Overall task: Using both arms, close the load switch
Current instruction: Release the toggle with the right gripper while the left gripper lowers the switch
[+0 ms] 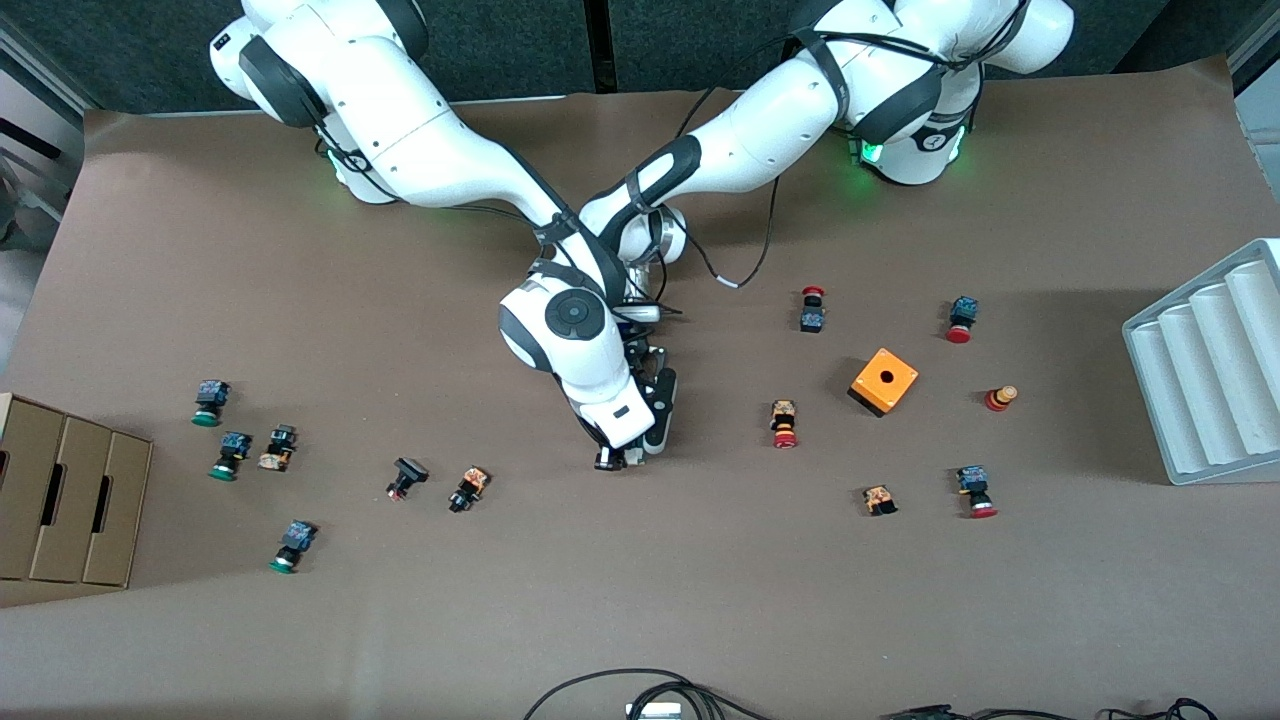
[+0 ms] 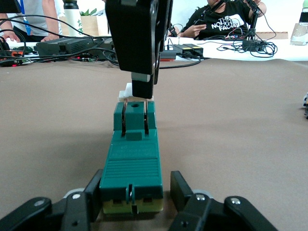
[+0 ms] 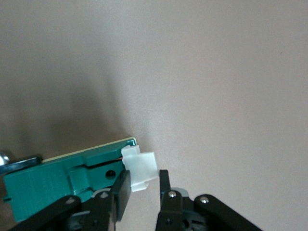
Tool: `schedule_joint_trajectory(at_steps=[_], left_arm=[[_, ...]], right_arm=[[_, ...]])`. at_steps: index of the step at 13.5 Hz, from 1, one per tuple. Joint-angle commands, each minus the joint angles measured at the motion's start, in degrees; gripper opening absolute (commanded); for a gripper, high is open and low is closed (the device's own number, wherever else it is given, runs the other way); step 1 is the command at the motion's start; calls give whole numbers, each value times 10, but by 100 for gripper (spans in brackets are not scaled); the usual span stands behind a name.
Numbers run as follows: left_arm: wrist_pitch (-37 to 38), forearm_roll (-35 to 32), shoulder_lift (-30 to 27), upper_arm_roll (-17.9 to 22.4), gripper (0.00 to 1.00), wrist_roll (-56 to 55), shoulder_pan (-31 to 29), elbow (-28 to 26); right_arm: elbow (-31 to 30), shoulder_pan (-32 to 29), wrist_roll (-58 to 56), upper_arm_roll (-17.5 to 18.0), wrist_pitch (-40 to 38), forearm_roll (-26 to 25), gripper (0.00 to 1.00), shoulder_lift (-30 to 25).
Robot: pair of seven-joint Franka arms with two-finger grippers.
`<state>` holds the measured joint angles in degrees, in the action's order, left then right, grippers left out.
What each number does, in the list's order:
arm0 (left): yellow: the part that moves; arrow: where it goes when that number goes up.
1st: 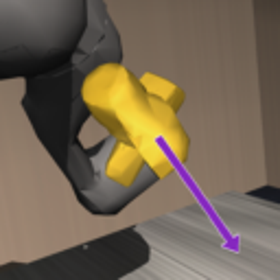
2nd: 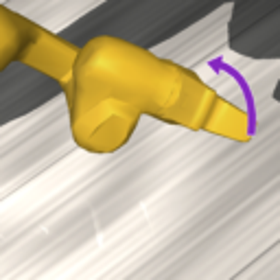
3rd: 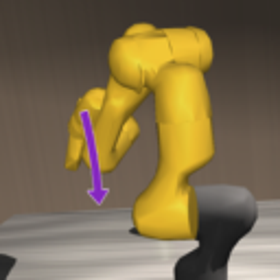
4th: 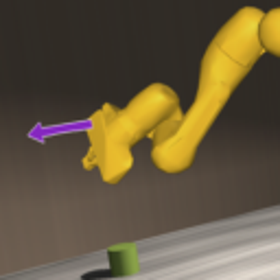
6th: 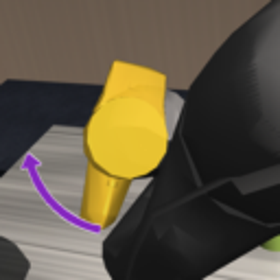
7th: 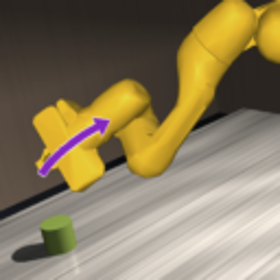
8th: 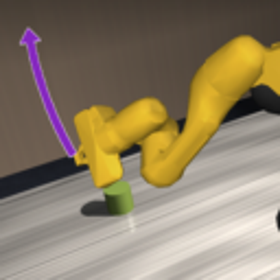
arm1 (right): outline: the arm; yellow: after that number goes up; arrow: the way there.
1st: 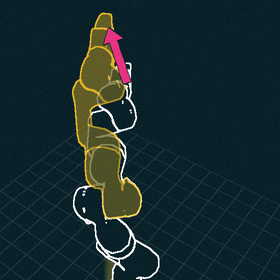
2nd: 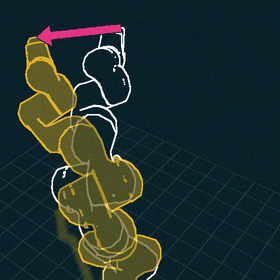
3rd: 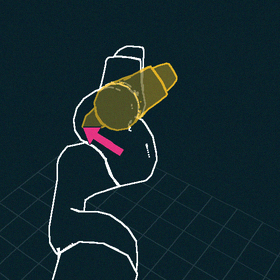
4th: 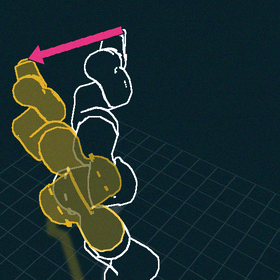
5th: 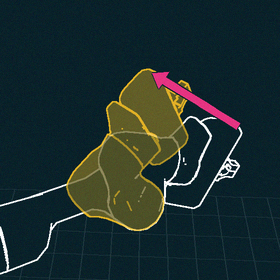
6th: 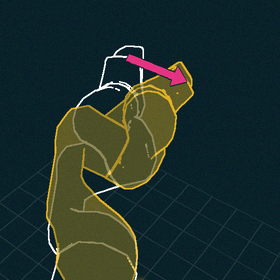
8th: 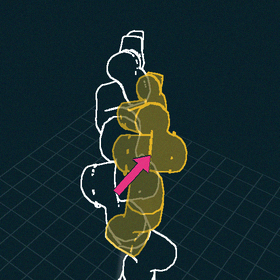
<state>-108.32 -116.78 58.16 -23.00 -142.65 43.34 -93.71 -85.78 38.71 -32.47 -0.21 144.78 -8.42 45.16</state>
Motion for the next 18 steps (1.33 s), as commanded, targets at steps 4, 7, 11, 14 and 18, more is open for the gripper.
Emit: schedule_joint_trajectory(at_steps=[4, 7, 11, 14, 18], left_arm=[[4, -6, 13, 7, 62, -14, 9, 11], [4, -6, 13, 7, 62, -14, 9, 11], [5, -6, 12, 7, 62, -14, 9, 11], [5, -6, 11, 7, 83, -14, 9, 11], [4, 0, 6, 6, 100, -9, 8, 13]], right_arm=[[14, 3, 15, -4, -1, -14, 100, -14], [14, 3, 14, -4, -34, -13, 100, -38], [14, 3, 14, -3, -105, -13, 100, -86], [14, 1, 14, -1, -151, 12, 100, -119], [13, -7, 17, -5, -219, 69, 100, -172]])
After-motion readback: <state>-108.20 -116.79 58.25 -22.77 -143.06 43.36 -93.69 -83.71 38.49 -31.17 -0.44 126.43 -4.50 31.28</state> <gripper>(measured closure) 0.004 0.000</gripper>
